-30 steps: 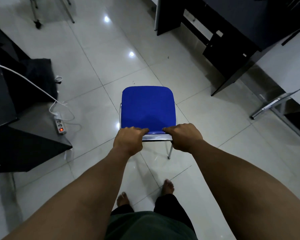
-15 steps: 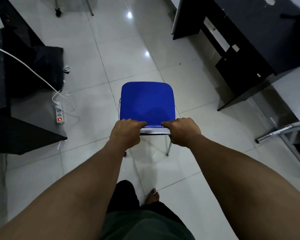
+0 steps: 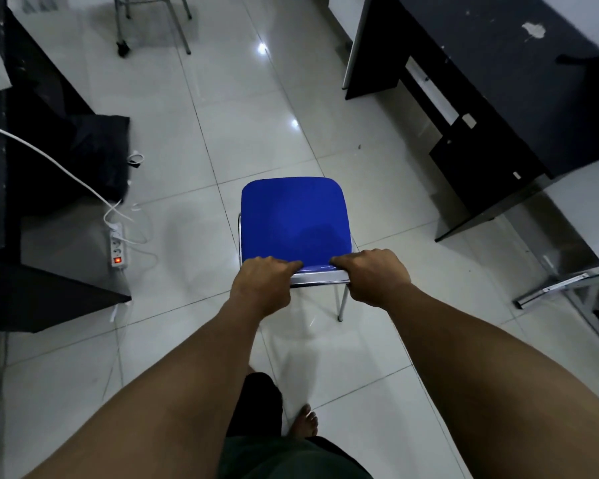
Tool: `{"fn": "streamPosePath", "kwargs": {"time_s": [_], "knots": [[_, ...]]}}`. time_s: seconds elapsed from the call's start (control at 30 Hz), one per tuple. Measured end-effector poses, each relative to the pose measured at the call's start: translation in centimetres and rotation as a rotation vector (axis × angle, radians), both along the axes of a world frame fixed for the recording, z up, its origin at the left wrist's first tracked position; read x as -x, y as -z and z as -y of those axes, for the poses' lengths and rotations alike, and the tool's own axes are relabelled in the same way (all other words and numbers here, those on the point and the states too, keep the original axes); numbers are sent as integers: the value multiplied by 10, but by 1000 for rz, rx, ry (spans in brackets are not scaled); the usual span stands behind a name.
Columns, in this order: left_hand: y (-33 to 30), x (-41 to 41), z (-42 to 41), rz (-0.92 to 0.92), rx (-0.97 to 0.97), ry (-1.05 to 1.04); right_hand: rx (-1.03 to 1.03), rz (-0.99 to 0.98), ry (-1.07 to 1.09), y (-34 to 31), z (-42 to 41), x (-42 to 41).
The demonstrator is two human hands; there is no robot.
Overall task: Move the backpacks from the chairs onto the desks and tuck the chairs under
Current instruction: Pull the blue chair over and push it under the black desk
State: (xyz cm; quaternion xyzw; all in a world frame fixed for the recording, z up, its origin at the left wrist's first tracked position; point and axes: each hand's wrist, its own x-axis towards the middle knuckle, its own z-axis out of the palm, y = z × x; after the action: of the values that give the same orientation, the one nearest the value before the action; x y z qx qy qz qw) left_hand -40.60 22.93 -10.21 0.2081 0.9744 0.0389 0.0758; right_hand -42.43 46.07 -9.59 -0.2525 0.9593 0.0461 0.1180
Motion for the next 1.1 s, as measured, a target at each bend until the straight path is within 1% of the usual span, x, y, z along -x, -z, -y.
{"fn": "streamPosePath", "kwargs": {"time_s": [0.2, 0.47, 0.67, 1.1], "knots": [[-3, 34, 14, -5, 48, -6, 17, -26, 27, -2, 16, 29], [-1, 64, 20, 31, 24, 20, 11, -32, 7, 4, 18, 58], [-6, 106, 30, 20, 32, 8, -7, -28, 61, -2, 33, 93], [-12, 185, 61, 103, 21, 64, 35, -32, 137, 5, 62, 156]]}}
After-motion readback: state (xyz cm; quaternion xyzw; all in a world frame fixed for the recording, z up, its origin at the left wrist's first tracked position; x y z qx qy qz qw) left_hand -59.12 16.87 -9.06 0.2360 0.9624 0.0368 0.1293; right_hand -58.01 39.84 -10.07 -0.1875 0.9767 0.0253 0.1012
